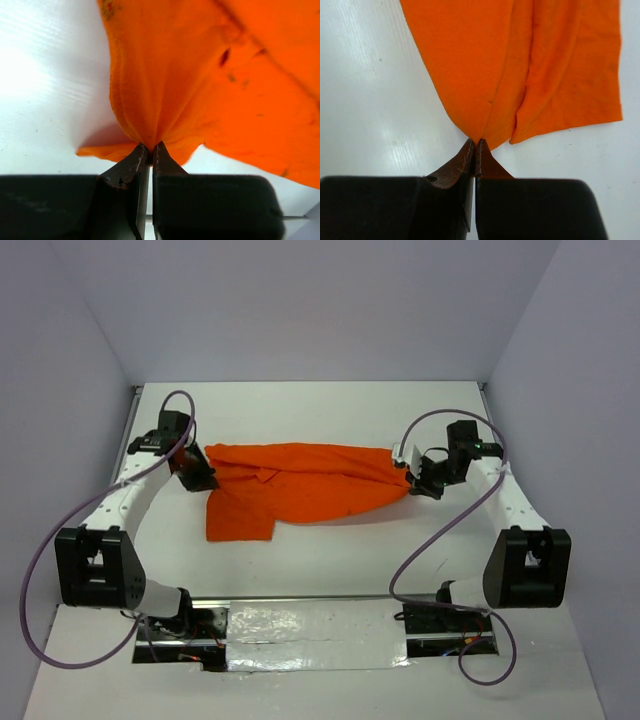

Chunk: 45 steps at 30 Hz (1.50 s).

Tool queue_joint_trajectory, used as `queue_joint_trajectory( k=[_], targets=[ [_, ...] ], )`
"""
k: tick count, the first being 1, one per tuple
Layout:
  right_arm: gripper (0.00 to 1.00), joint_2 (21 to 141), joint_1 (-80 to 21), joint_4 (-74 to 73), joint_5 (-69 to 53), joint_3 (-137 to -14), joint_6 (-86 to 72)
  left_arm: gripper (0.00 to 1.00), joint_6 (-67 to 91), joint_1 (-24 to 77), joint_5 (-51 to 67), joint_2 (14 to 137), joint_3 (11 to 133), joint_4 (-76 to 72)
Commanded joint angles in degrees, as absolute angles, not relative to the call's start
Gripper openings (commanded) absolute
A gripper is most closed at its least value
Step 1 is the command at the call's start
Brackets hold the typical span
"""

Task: Fold and stack the t-shirts
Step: Fold the other side of the tshirt into a rectangle

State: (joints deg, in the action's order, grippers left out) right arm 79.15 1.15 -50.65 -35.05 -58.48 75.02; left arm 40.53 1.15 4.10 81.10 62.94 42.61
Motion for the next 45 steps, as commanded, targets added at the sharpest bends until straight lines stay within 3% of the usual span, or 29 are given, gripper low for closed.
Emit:
queue_joint_trajectory(
  k=[1,12,45],
  targets=[
    [0.00,77.4,1.6,-53.2,-39.1,-60.9,74.4,0.00,39.7,0.8,7.4,81.9,68.4,43.5],
    [0.00,85.3,2.1,-48.5,-41.4,-69.5,64.8,0.00,39.0,0.3,13.2,96.6,85.4,44.9],
    [0.00,102.2,7.5,-38.8,-33.4,-78.5,50.4,0.00,37.7,-8.0,17.5,113.3,97.3,46.9]
  ],
)
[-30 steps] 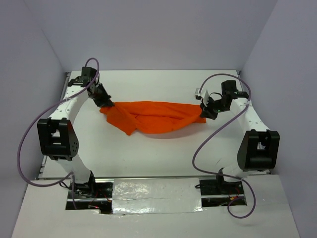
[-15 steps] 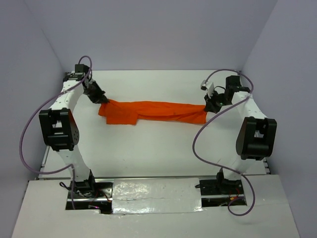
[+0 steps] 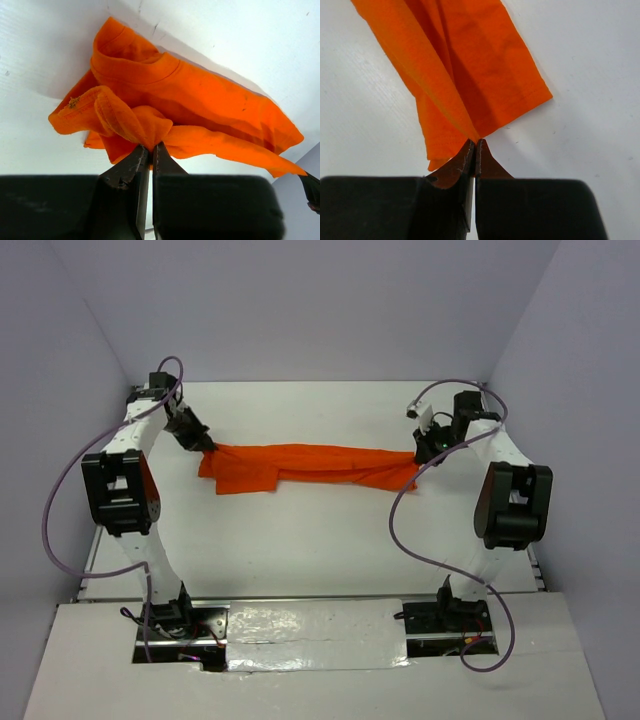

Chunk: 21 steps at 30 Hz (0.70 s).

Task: Fold and stack the t-shirts
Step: Fold the other side of the tshirt into a rectangle

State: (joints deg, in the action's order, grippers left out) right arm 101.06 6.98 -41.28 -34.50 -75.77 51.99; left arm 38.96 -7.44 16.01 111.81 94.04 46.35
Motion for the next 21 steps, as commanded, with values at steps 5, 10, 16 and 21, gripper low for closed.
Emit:
queue_joint_trajectory(
  k=[5,10,16,21],
  targets=[
    [0.00,103.7,7.6,-38.1,-32.2,-79.0,49.3,0.00,37.7,-8.2,17.8,116.0,101.8,48.7],
    [0.00,104.8,7.7,-37.8,-31.7,-79.4,48.5,0.00,38.3,-8.3,18.8,117.8,103.7,48.7],
    [0.02,106.2,7.8,-38.1,-33.1,-80.3,47.4,0.00,39.6,-8.3,20.2,119.2,102.8,47.0],
    [0.07,107.3,7.7,-37.5,-33.6,-81.2,46.2,0.00,40.0,-8.3,20.0,120.3,103.1,46.7]
  ],
)
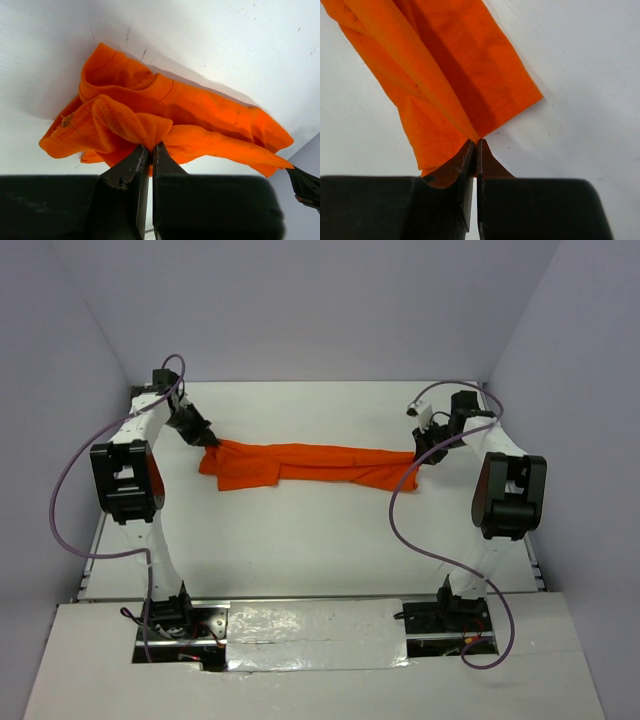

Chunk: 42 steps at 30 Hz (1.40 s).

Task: Fold and stack the t-shirts
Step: Fold the other side of the tshirt into a rectangle

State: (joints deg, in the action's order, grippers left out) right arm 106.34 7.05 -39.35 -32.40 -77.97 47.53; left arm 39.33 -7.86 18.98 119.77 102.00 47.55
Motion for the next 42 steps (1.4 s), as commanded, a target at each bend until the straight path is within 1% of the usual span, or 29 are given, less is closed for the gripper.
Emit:
queue_joint_trajectory(
  k=[1,6,9,11,13,16,22,26,31,38,42],
  targets=[
    [0.08,107.5,7.8,-37.4,-33.5,-81.7,46.1,0.00,40.2,-8.3,19.9,120.7,103.2,46.6],
    [0.13,109.2,7.6,-37.2,-33.3,-83.3,44.7,0.00,40.8,-8.3,19.5,122.3,104.1,46.4],
    [0.22,109.9,7.6,-36.6,-32.8,-83.5,44.2,0.00,41.0,-8.3,19.3,123.5,104.5,46.3],
    [0.31,110.0,7.7,-36.1,-32.3,-83.3,43.9,0.00,41.0,-8.3,19.3,124.7,104.9,46.4],
    [0.37,109.4,7.7,-35.2,-32.1,-82.8,43.6,0.00,41.3,-8.3,19.3,125.9,105.8,46.7],
    [0.41,107.9,7.6,-33.8,-31.8,-82.3,43.3,0.00,41.5,-8.3,19.2,127.3,107.1,46.8],
    [0.45,104.8,7.7,-35.1,-33.8,-83.1,46.4,0.00,41.7,-8.3,18.9,129.2,109.8,47.5],
    [0.47,103.6,6.9,-38.3,-35.9,-82.3,55.7,0.00,41.9,-8.3,18.9,130.0,110.6,47.6],
    [0.47,101.3,4.6,-38.3,-37.0,-78.1,62.6,0.00,41.6,-8.3,18.1,130.5,110.6,47.8],
    [0.47,101.4,3.7,-37.6,-37.4,-77.3,60.8,0.00,41.6,-8.3,17.8,131.3,110.4,48.0],
    [0.49,101.0,2.9,-37.4,-36.4,-75.2,62.0,0.00,41.4,-8.3,17.5,131.7,110.6,48.2]
  ],
)
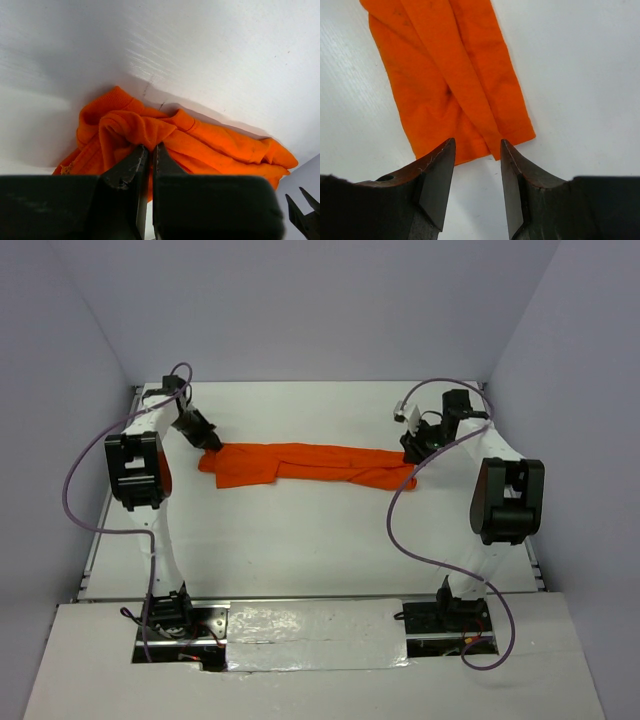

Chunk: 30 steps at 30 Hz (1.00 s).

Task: Fold and stack the t-shirts
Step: Fold the other side of the tshirt into a rectangle

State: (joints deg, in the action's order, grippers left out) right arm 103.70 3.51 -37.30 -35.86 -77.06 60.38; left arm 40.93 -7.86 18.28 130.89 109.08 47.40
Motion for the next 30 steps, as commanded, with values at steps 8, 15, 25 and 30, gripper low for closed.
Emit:
queue_joint_trajectory(
  k=[8,15,25,30],
  targets=[
    [0.53,100.4,0.3,-36.0,-34.8,-73.5,64.0,0.48,41.0,-8.3,20.9,127.6,110.0,44.6],
    [0.55,101.2,-1.8,-36.3,-34.5,-76.0,66.4,0.66,42.4,-8.3,26.4,116.9,102.1,32.9],
    [0.55,102.6,-3.6,-36.9,-35.1,-78.4,67.3,0.62,41.3,-8.3,26.7,106.4,94.0,27.6],
    [0.52,101.8,-3.9,-36.4,-36.1,-77.3,66.0,0.05,39.4,-8.3,25.3,100.0,86.2,29.3]
  ],
)
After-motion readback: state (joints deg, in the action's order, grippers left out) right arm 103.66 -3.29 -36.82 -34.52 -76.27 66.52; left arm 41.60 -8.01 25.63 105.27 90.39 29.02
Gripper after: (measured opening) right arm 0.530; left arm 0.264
